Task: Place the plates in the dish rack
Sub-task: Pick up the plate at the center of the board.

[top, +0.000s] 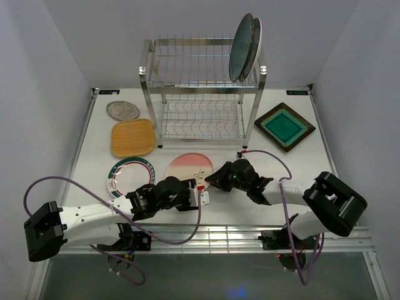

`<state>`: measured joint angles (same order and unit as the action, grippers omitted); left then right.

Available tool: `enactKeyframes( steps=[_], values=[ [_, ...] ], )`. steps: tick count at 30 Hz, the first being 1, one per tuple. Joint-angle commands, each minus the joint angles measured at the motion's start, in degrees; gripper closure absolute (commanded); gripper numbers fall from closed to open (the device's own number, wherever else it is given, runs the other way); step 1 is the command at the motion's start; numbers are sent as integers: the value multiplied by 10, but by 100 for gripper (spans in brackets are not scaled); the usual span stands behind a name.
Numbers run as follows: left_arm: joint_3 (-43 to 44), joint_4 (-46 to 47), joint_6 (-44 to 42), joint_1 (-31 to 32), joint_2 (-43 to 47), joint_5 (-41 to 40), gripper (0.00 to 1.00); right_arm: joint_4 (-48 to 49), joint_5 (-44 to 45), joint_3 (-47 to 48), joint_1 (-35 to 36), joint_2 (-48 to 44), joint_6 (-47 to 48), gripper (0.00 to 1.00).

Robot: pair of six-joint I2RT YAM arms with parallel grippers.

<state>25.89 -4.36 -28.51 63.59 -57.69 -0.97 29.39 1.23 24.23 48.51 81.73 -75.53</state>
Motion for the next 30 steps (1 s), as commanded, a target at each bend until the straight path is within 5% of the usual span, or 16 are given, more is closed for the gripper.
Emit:
enactKeyframes(
  steps=[1,8,30],
  values=[
    [-11,14,-9,4,10,9,34,-45,15,17,3,-24,-20,92],
    [-22,39,-27,31,-15,-41,30,-153,10,75,4,-25,-46,92],
    [-67,177,-90,77,-50,-229,31,-187,47,62,62,-110,-100,92]
  ],
)
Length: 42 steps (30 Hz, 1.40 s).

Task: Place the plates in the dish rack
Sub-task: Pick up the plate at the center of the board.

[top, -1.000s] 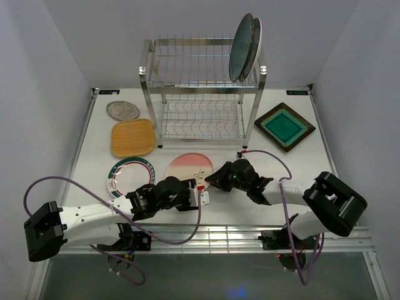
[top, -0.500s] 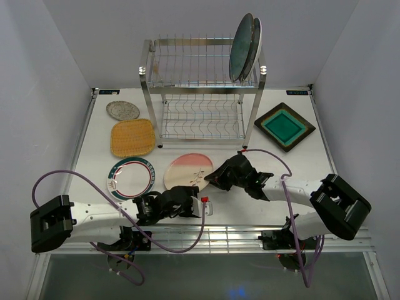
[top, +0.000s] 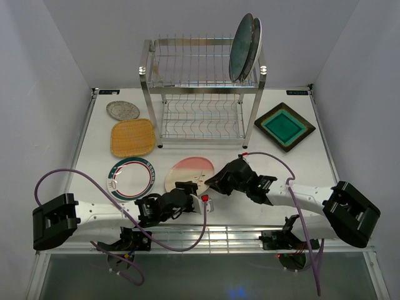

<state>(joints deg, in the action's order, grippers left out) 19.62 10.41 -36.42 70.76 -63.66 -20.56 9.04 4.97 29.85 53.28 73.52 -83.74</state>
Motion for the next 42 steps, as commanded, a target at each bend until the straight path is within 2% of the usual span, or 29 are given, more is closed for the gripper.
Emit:
enactKeyframes(
  steps=[1,8,19,30,42],
  values=[
    [-5,31,-13,5,10,-37,31,15,13,6,16,-30,-19,92],
    [-5,38,-19,10,1,-50,40,0,31,4,24,-52,-23,92],
    [-21,58,-37,23,41,-67,63,12,22,7,34,-49,-24,92],
    [-24,65,-42,28,57,-82,99,16,25,5,36,-46,-23,87],
    [-23,64,-34,28,78,-84,100,32,45,-17,36,-65,-17,64]
  ],
)
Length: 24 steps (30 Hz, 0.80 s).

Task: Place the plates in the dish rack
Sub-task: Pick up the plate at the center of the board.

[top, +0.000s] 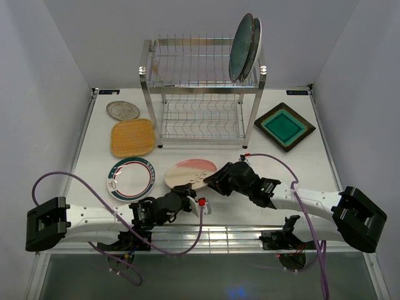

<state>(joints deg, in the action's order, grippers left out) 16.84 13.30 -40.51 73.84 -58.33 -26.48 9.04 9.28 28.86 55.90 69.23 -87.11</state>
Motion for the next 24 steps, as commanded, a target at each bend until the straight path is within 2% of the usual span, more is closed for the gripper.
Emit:
enactKeyframes(
  steps=[1,3,6,10,16,24],
  values=[
    [6,34,7,-3,27,-24,100,38,2,-14,10,-24,18,62],
    [5,34,9,-3,31,-24,100,43,5,-21,10,-30,19,61],
    [6,34,9,-3,31,-26,100,49,10,-31,10,-37,18,50],
    [6,34,10,-3,32,-29,100,50,17,-39,10,-45,21,43],
    [6,34,18,-3,40,-28,100,40,41,-52,10,-73,35,27],
    [8,32,33,-3,55,-25,100,21,74,-69,10,-105,45,12]
  ],
)
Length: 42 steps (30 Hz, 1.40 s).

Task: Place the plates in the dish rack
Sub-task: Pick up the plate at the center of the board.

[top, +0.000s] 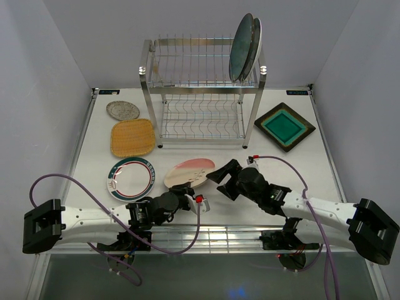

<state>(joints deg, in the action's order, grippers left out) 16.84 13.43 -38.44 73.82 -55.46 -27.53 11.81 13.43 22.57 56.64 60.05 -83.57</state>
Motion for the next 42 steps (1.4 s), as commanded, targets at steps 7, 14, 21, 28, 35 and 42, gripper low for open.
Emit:
enactKeyframes(
  steps=[7,14,21,28,35,42],
  values=[
    [12,25,31,-5,47,-10,100,-57,90,-11,2,-53,32,6],
    [22,12,45,-8,65,3,100,-77,157,-35,2,-118,74,3],
    [47,-6,59,-8,66,9,100,-76,217,-47,2,-167,144,3],
    [69,-24,60,-8,95,30,100,-82,267,-66,2,-202,155,2],
    [128,-89,85,-9,120,63,100,-83,285,-76,2,-208,158,2],
    [178,-120,101,-10,123,99,100,-83,290,-79,3,-196,158,2]
  ],
)
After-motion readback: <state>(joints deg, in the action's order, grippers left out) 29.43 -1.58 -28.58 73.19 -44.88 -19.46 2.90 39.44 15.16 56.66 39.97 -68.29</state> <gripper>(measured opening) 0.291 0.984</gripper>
